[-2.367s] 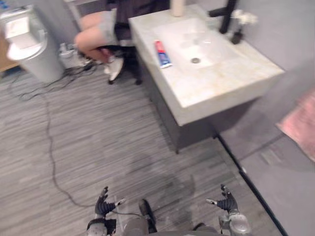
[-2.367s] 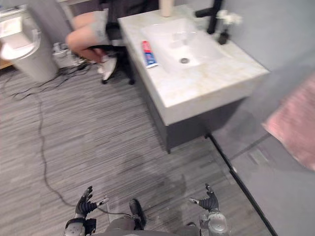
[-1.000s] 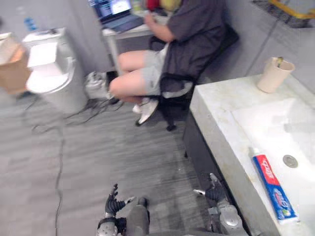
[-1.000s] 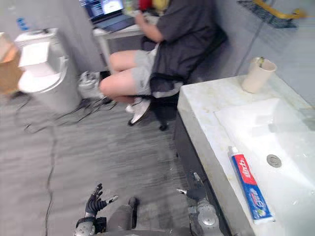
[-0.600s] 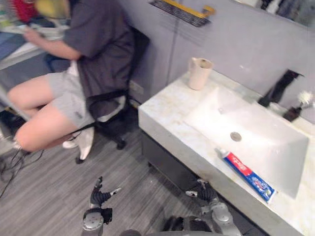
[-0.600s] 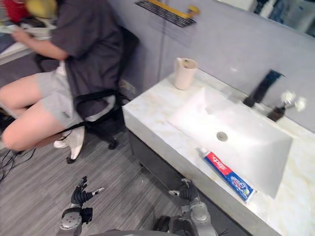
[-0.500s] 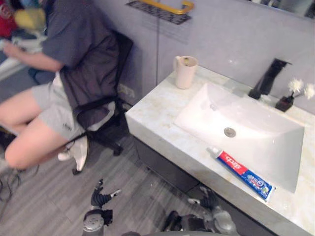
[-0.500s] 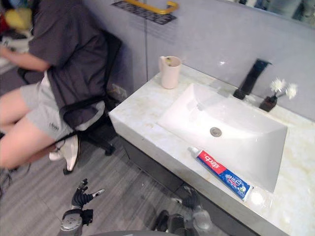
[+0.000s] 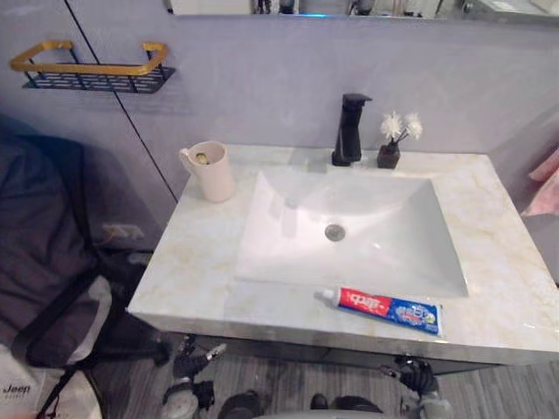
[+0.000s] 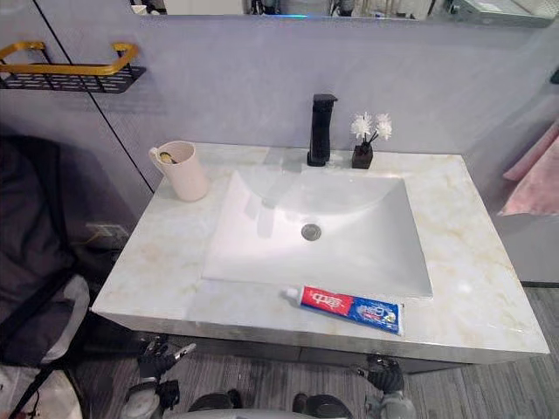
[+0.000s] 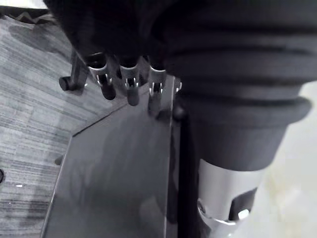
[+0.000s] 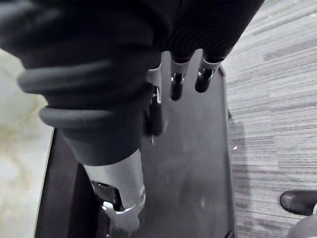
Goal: Organize washtable
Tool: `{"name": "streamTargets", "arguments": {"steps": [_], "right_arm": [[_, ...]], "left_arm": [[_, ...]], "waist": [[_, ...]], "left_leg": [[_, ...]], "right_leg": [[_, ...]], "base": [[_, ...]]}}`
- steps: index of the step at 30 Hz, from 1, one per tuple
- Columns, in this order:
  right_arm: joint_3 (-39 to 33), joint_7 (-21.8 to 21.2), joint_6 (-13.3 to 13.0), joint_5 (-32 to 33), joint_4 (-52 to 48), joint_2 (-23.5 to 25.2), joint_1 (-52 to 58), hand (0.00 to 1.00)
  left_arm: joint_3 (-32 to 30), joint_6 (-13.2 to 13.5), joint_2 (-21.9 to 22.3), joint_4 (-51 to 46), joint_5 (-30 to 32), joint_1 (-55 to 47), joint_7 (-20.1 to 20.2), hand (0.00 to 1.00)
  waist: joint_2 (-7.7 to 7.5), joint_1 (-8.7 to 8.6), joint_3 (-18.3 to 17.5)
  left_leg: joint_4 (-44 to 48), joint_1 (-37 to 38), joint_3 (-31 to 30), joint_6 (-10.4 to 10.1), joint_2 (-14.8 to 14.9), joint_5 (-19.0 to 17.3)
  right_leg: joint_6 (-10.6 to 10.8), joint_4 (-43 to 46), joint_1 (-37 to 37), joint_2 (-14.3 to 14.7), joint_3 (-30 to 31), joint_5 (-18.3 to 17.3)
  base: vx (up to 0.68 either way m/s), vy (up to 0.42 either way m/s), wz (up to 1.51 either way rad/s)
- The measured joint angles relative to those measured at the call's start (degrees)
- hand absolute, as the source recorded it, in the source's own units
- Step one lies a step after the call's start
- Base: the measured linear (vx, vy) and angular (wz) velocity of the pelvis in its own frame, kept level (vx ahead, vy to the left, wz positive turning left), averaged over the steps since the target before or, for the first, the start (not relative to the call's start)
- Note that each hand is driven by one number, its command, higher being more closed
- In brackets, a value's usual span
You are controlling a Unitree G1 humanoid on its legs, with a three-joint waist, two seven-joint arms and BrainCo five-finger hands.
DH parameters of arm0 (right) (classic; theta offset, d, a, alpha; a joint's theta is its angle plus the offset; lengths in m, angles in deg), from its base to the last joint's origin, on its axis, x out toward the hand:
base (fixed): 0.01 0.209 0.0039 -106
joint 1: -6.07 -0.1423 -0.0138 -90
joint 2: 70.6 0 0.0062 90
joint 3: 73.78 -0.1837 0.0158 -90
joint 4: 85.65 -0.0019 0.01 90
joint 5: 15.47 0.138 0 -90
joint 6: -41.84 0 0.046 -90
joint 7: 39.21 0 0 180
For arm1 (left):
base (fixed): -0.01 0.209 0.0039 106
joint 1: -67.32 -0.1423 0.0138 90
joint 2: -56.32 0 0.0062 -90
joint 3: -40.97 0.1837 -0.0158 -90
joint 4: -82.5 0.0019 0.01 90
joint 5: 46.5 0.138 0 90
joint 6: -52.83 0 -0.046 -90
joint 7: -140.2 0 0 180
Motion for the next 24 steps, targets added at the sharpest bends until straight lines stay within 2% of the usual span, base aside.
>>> {"name": "streamTargets", "arguments": {"steps": [1,2,10,17,20,21,24], "right_arm": [[-0.08,0.01,0.0,0.06,0.0,-0.01,-0.07,0.0],[-1.91,-0.06,0.05,0.58,3.41,0.89,-0.42,0.0],[-1.99,-0.09,0.05,2.37,3.84,0.91,-0.48,0.0],[-2.59,-0.05,0.05,6.24,6.2,0.97,-0.59,0.0],[-6.36,-0.01,0.05,8.18,6.24,0.88,-0.63,0.0],[-7.25,0.01,0.07,8.99,6.59,0.56,-0.57,0.0],[-8.36,0.0,0.3,9.22,7.77,-0.45,-0.39,0.0]], "left_arm": [[0.01,-0.13,-0.26,0.03,0.02,0.04,0.03,0.0],[1.98,-0.37,-0.98,1.29,0.14,-1.88,1.19,0.0],[2.02,-0.36,-0.92,1.75,-0.26,-1.88,1.19,0.0],[2.75,-0.39,-0.41,7.96,-4.6,-0.98,1.16,0.0],[-1.41,-0.49,-1.13,9.71,-6.59,-0.89,1.1,0.0],[-3.51,-0.49,-2.24,9.74,-7.36,-1.04,1.06,0.0],[-9.8,-0.55,-6.74,9.04,-7.99,-1.11,0.96,0.0]], "waist": [[-0.05,-0.06,-0.02],[-0.32,1.15,-2.92],[-0.67,1.21,-2.98],[-1.37,1.45,-2.96],[-1.35,1.95,-2.96],[-1.35,2.5,-2.96],[-1.33,2.76,-2.95]], "left_leg": [[-0.65,0.19,0.32,0.35,-0.54,0.26],[-14.03,7.72,1.73,2.47,-4.61,6.66],[-14.02,8.08,1.69,2.47,-4.61,6.67],[-14.11,9.49,-0.33,2.48,-4.82,6.69],[-14.37,8.82,-2.33,2.38,-5.08,6.97],[-14.36,8.72,-2.79,2.29,-5.13,7.0],[-14.27,8.64,-3.98,2.21,-5.25,7.03]], "right_leg": [[0.44,-0.49,0.04,-0.48,0.2,0.29],[2.52,-3.47,1.54,-3.19,1.73,2.69],[2.51,-3.53,1.94,-3.19,1.7,2.69],[2.55,-4.48,4.51,-3.39,-0.62,2.67],[3.13,-4.53,4.72,-3.75,-2.69,2.23],[3.11,-4.53,4.9,-3.83,-3.21,2.1],[3.15,-5.08,5.75,-3.98,-4.68,1.96]], "base": [[0.11,0.13,-0.11],[0.02,0.04,-0.01],[0.0,0.0,0.0],[-0.03,-0.015,0.14],[-0.05,-0.024,0.31],[-0.03,-0.023,0.3],[-0.01,-0.014,0.26]]}}
